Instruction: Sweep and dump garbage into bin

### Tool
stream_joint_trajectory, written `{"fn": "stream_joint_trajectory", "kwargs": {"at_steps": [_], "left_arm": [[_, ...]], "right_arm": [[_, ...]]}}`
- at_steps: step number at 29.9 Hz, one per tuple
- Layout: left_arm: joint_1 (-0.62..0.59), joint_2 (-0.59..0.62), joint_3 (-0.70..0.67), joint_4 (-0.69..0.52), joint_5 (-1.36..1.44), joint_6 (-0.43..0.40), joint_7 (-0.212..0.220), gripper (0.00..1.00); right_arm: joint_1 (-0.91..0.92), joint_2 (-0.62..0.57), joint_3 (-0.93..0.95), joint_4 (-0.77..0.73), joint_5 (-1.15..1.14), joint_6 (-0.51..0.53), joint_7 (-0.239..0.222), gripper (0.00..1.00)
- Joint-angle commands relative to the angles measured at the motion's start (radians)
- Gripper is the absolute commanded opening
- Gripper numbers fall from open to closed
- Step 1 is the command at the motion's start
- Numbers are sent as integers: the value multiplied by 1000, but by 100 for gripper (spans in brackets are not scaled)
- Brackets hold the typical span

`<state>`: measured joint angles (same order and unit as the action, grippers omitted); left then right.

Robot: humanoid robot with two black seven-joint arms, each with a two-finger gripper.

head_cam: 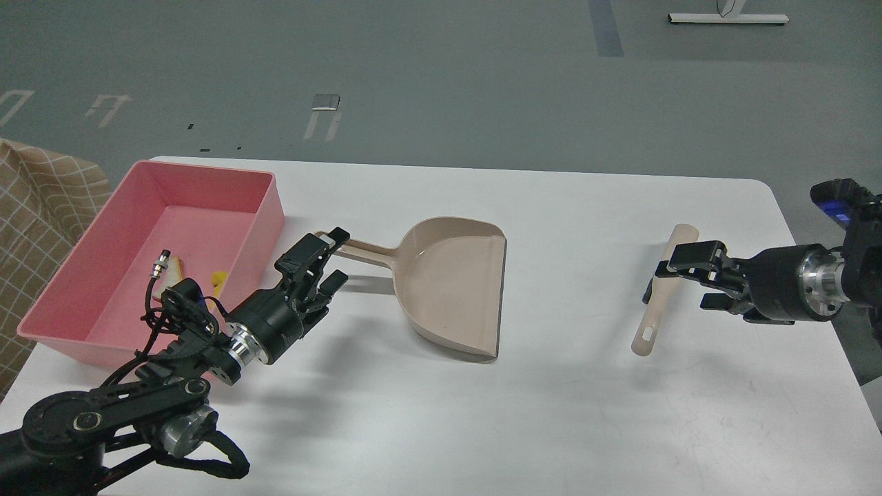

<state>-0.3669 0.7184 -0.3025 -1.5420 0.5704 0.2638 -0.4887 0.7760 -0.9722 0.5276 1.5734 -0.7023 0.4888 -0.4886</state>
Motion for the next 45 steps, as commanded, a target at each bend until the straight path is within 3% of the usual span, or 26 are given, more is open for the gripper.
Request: {"fn": "stream_joint_trajectory", "kwargs": {"at_steps": [1, 8, 15, 18, 26, 28, 32, 35, 38, 42, 45], "left_arm": [[31, 47, -4, -66, 0, 6, 0, 96], [16, 75, -136, -139, -1, -14, 0, 97], [-138, 85, -241, -106, -46, -147, 0, 97], [-228, 85, -227, -24, -87, -152, 0, 97], [-386, 36, -230, 144, -93, -219, 0, 97], [-423, 10, -242, 206, -93, -276, 0, 97], [-483, -36, -245, 290, -95, -365, 0, 97], [-550, -86, -251, 387, -98, -490, 0, 97], [-569, -108, -276, 440, -99, -560, 0, 97], [-573, -226, -386, 597, -126, -681, 0, 97], [-589, -302, -412, 719, -126, -692, 0, 97]], "right_arm": [[25, -23, 55, 19, 6, 0, 0, 90], [62, -8, 294, 13, 82, 0, 1, 99], [55, 49, 409, -27, 121, 0, 4, 99], [55, 122, 512, -93, 129, 0, 10, 99], [45, 499, 883, -332, 127, 0, 12, 99], [40, 619, 989, -367, 126, 0, 10, 98], [37, 734, 1065, -404, 127, 0, 12, 98], [31, 855, 1150, -482, 129, 0, 24, 98], [31, 898, 1174, -529, 129, 0, 41, 98], [31, 967, 1180, -610, 129, 0, 94, 97], [43, 972, 1178, -683, 127, 0, 116, 98]]}}
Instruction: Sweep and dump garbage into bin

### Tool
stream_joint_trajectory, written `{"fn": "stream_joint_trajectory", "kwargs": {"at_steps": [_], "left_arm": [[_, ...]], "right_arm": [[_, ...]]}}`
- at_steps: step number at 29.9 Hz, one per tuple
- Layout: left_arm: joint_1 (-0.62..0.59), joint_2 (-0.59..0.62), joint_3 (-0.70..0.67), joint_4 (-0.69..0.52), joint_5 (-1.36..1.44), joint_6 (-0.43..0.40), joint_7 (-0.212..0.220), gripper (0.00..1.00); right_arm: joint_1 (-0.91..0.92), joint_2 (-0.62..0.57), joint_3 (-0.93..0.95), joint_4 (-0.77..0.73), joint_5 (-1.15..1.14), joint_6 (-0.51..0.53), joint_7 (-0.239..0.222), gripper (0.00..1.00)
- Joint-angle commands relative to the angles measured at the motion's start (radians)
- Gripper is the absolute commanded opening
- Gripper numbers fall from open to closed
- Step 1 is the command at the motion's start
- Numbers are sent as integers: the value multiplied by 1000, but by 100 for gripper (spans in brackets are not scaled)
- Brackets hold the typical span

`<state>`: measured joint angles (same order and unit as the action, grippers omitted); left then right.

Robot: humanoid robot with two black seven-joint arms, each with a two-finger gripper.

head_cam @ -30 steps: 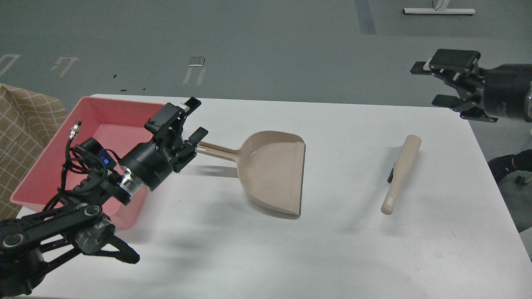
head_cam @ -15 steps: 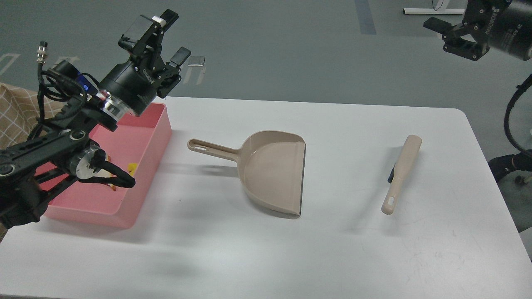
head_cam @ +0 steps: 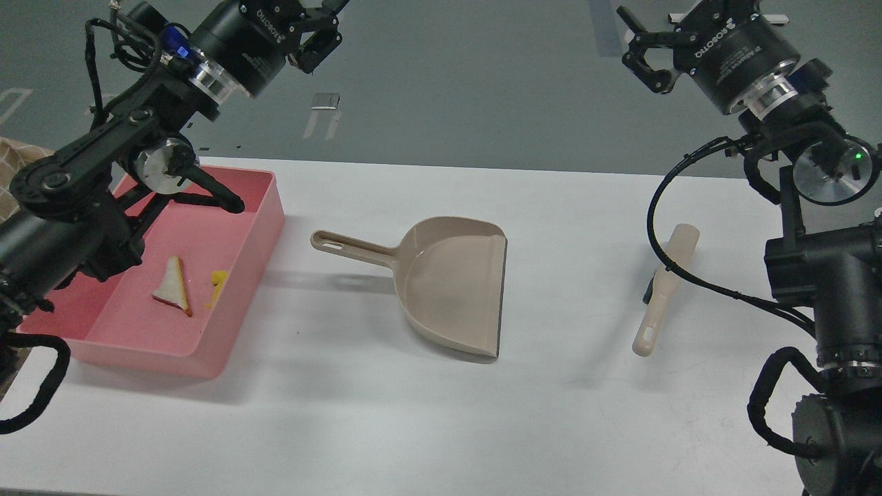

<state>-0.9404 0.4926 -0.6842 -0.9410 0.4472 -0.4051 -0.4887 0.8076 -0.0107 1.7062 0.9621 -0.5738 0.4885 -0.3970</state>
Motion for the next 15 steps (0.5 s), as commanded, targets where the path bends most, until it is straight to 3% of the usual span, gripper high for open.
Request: {"fn": "stream_joint_trajectory", "kwargs": {"at_steps": [1, 3, 9, 15], "left_arm": [[-24, -97, -31, 146, -1, -27, 0, 97], [-32, -169, -32, 218, -2, -43, 0, 97], [-31, -219, -34, 245, -4, -83, 0, 97], [-28, -243, -28, 246, -2, -84, 0, 97]], "right_arm": [[13, 11, 0, -91, -1, 0, 30, 98], [30, 11, -7, -155, -3, 0, 55, 98], [77, 11, -19, -316, -1, 0, 105, 98], [93, 11, -22, -439, 3, 0, 93, 98]]}}
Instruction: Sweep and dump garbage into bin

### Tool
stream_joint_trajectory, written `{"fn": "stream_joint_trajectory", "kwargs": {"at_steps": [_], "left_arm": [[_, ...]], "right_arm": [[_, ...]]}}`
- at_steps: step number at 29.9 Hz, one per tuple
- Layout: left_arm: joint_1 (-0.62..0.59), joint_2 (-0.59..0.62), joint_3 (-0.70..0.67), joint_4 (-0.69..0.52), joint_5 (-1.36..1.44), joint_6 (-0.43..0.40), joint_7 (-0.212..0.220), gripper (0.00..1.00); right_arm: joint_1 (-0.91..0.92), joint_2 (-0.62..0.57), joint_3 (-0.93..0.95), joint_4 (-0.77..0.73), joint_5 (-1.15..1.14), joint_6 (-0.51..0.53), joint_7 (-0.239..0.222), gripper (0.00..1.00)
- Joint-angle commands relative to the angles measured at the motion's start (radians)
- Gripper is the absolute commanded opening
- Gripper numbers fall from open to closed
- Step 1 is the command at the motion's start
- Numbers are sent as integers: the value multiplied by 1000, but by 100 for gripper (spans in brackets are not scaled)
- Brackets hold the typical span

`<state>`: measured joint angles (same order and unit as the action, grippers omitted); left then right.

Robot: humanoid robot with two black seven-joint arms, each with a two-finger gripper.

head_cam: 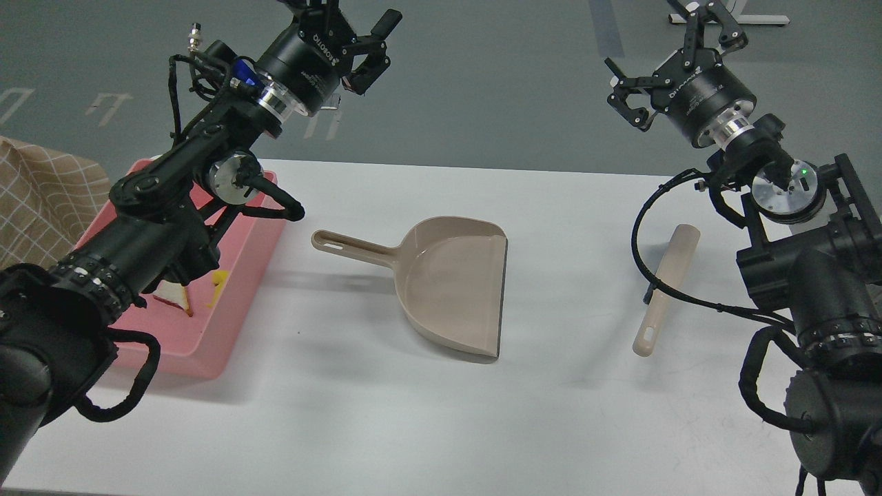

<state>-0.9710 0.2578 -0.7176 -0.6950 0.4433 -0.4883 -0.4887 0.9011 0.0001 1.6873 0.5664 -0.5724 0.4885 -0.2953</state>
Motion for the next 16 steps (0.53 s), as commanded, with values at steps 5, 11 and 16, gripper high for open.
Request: {"fn": "stream_joint_trajectory", "kwargs": {"at_steps": [5, 11, 16], "left_arm": [[14, -8, 21, 5, 2, 0, 0, 97], [41, -8, 20, 2, 3, 0, 0, 97], [43, 0, 23, 3, 2, 0, 0, 97]], "right_arm": [[-27, 0, -64, -42, 5, 0, -15, 98], [-31, 0, -95, -28, 46, 0, -16, 98], [-45, 0, -93, -10, 49, 0, -12, 98]]}}
